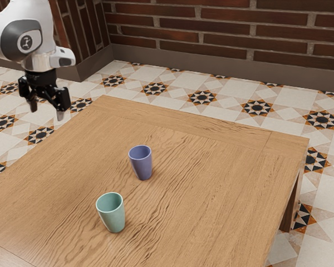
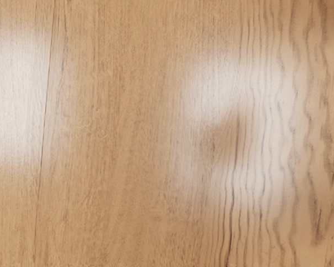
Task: Place the left cup onto the right cup
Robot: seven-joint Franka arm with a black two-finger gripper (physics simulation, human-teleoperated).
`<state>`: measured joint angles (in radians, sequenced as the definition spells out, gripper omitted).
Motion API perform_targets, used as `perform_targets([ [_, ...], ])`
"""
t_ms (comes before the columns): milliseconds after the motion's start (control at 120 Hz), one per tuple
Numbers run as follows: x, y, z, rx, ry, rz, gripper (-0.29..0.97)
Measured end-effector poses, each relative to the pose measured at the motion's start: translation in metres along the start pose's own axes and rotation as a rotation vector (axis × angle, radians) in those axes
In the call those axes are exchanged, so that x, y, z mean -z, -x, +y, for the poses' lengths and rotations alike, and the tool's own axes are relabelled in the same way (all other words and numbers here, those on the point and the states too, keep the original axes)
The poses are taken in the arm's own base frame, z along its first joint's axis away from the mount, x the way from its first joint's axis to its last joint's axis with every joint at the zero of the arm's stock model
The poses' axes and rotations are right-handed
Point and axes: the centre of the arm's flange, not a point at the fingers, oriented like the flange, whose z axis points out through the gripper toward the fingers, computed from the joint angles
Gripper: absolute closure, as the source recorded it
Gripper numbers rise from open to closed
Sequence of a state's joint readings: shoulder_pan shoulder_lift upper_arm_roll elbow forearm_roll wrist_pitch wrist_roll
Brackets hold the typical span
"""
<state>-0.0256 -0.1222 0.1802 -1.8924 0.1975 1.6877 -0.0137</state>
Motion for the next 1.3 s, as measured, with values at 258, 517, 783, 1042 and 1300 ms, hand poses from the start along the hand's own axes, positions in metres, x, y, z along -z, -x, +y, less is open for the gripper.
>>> perform_targets([
  [258,-0.052,0.006,0.015,0.059,0.059,-0.067,0.00],
  [517,-0.072,-0.013,0.032,0.099,0.074,-0.034,0.00],
  [783,-0.093,-0.047,0.063,0.086,0.070,0.020,0.00],
  [1042,-0.098,-0.064,0.083,0.057,0.088,0.044,0.00],
  [1300,-0.108,-0.083,0.105,-0.003,0.139,0.038,0.00],
])
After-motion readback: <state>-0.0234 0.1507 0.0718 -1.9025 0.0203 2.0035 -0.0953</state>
